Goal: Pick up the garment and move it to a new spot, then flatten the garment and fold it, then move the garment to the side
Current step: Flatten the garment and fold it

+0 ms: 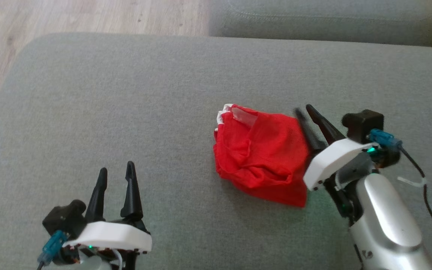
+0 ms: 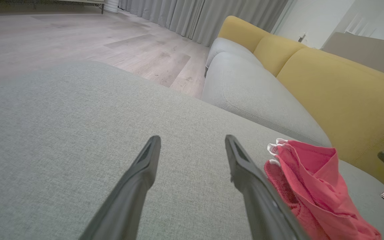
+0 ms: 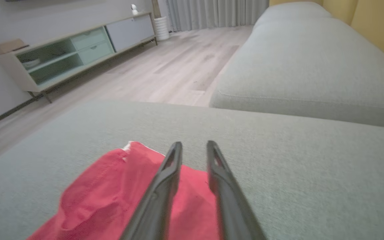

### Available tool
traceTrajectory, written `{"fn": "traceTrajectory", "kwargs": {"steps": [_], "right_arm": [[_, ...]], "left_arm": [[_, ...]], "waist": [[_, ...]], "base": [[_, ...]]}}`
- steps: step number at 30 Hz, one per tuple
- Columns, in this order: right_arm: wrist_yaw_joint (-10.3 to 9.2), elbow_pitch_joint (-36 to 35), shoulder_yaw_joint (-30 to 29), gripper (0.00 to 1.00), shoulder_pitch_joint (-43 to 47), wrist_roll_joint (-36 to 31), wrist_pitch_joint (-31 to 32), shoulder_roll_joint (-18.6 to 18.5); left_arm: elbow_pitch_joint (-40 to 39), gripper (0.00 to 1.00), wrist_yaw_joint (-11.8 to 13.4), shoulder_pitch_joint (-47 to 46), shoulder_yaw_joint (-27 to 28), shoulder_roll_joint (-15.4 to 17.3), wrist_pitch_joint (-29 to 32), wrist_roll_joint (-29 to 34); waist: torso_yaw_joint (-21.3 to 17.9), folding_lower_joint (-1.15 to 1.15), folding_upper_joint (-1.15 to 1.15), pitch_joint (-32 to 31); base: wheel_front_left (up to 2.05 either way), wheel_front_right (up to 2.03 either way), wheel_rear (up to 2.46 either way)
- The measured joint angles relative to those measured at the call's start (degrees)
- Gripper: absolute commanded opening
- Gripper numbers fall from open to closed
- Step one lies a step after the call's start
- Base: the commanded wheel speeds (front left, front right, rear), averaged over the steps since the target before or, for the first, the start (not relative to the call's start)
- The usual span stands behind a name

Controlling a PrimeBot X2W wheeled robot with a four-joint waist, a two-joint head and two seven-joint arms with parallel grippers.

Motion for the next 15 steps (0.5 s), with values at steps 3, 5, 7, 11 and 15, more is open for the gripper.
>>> {"fn": "traceTrajectory", "kwargs": {"steps": [3, 5, 7, 11, 15], "right_arm": [[0.0, 3.71, -2.32, 0.0, -0.65, -2.63, 0.53, 0.0], [0.0, 6.84, -2.74, 0.0, -1.77, -3.48, 0.55, 0.0], [0.0, 10.1, -2.41, 0.0, -3.39, -3.69, 0.52, 0.0], [0.0, 15.9, 1.03, 0.0, -6.05, -3.11, -0.48, 0.0], [0.0, 18.34, 7.11, 0.0, -6.25, 0.74, -2.57, -0.01]], "left_arm": [[0.01, 1.0, -0.02, -0.22, -0.22, -0.27, 0.0, 0.0], [0.02, 1.0, -0.08, -0.4, -0.33, -0.43, 0.01, 0.01], [0.21, 1.0, -0.42, -0.47, -0.42, -0.57, 0.01, 0.01], [0.6, 1.0, -0.59, -0.68, -0.4, -0.76, 0.01, 0.01], [0.83, 1.0, -0.6, -1.14, -0.3, -0.88, 0.01, 0.01]], "waist": [[0.62, 0.0, 0.0, 0.87], [1.21, 0.0, 0.0, 1.47], [1.89, 0.0, 0.0, 2.05], [3.21, 0.0, 0.0, 2.87], [3.98, 0.0, 0.0, 3.2]], "base": [[0.0, 0.0, 0.0], [0.0, 0.0, 0.0], [0.0, 0.0, 0.0], [0.0, 0.0, 0.0], [0.0, 0.0, 0.0]]}}
